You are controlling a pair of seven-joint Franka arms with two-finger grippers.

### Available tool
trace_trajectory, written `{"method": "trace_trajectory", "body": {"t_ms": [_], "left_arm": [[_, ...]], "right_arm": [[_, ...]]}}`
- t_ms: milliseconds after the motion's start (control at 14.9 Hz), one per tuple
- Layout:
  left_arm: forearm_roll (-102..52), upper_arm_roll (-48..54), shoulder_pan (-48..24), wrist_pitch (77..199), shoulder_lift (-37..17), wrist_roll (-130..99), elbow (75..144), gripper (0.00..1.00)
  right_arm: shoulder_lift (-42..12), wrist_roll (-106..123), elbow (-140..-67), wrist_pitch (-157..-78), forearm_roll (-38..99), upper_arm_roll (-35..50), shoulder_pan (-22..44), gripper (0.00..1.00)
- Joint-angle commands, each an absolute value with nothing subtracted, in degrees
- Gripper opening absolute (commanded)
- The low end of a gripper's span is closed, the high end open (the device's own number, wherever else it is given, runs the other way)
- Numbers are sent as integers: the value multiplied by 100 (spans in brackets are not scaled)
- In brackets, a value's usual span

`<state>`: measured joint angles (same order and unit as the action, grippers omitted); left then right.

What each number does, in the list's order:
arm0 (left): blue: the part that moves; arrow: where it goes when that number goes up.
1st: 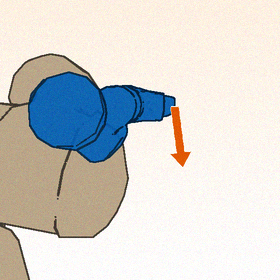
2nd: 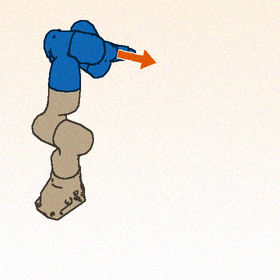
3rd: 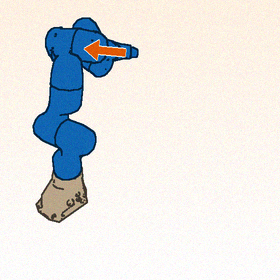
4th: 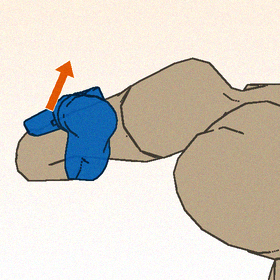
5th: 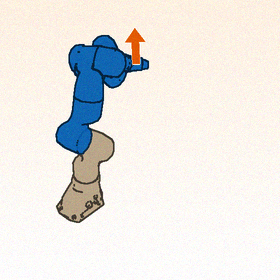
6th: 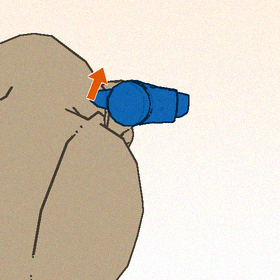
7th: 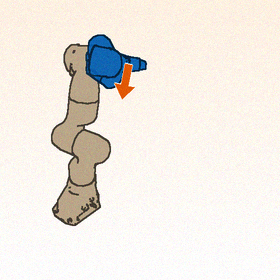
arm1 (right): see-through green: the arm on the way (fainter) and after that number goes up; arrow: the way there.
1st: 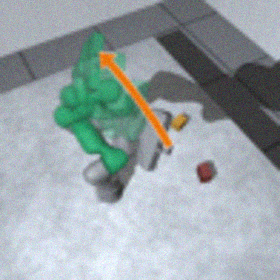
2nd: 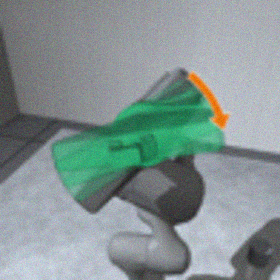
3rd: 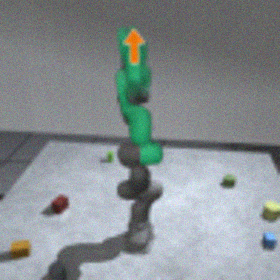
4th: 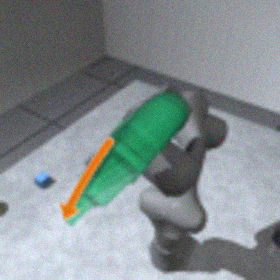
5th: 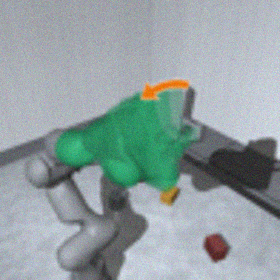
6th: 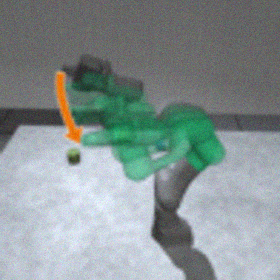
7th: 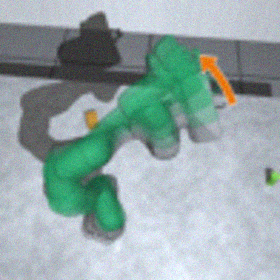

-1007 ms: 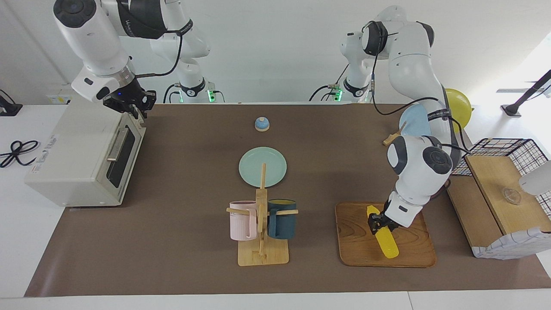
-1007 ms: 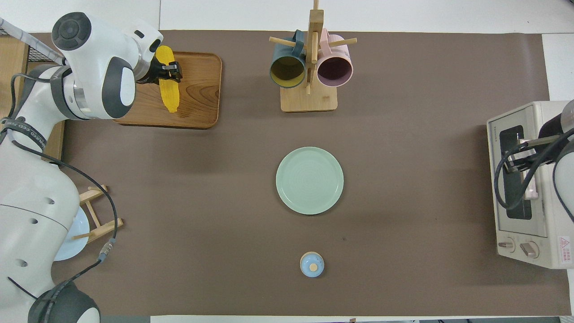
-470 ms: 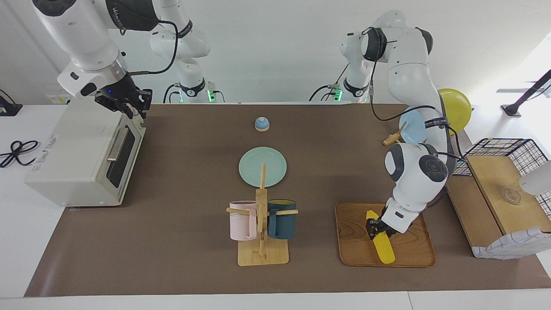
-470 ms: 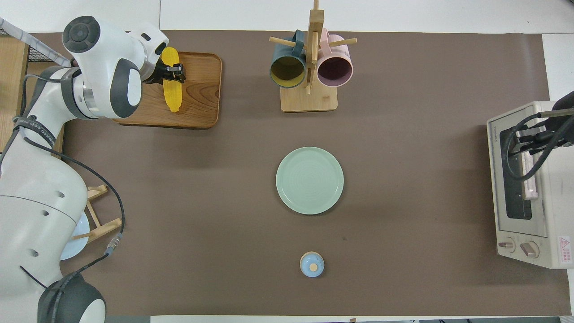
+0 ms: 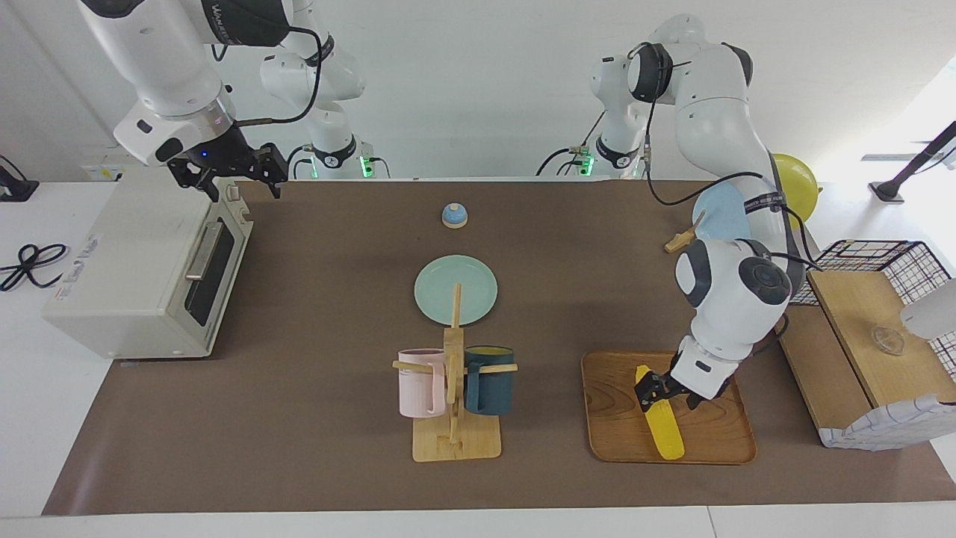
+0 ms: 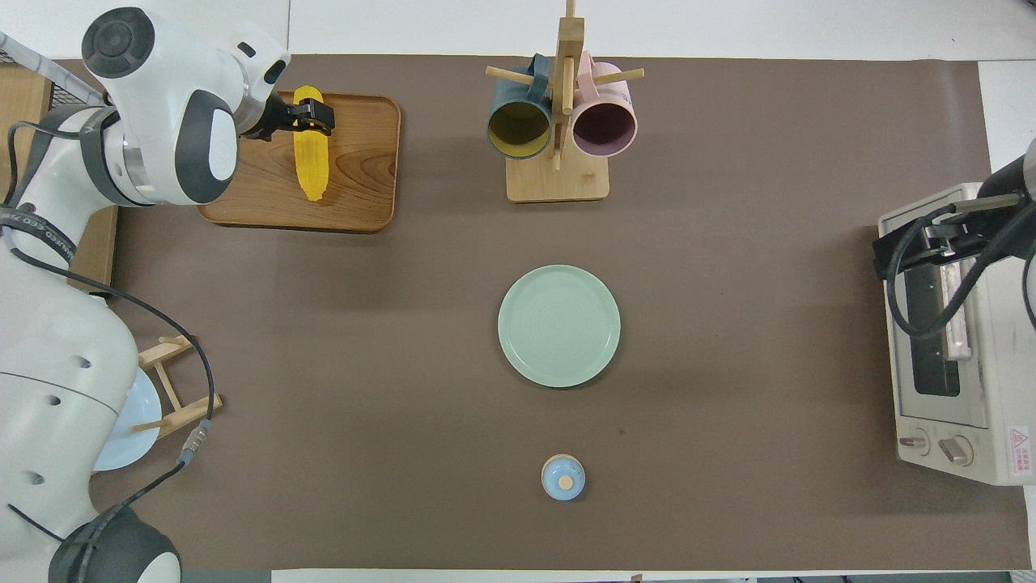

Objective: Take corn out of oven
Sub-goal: 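Release the corn on the tray and lift the left gripper away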

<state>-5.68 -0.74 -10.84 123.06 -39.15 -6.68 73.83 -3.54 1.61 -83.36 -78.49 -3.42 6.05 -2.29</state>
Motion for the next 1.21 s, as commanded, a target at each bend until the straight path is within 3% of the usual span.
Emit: {"method": "trace_trajectory", "body": {"t_ms": [0, 201, 671, 940, 1141], "left_arm": [[-536, -324, -1072, 11656, -3254, -607, 7628, 100], [-519, -387, -1046, 11138, -2577, -589, 7980, 100], [-246, -466, -862, 9230, -1408, -554, 8112, 100], [-237, -291, -572, 9123, -354, -510, 9050, 100], [-246, -53, -317, 9036, 87, -518, 9518, 100]], "right_arm": [[-247, 26, -8367, -7787, -246, 598, -272, 100], [61, -70, -8744, -7805, -220, 598, -237, 100], [70, -88, -8727, -7769, -193, 97, 9, 100], [70, -79, -8728, -7769, -123, 88, 44, 100], [53, -61, -8736, -7778, -132, 88, 44, 100]]}}
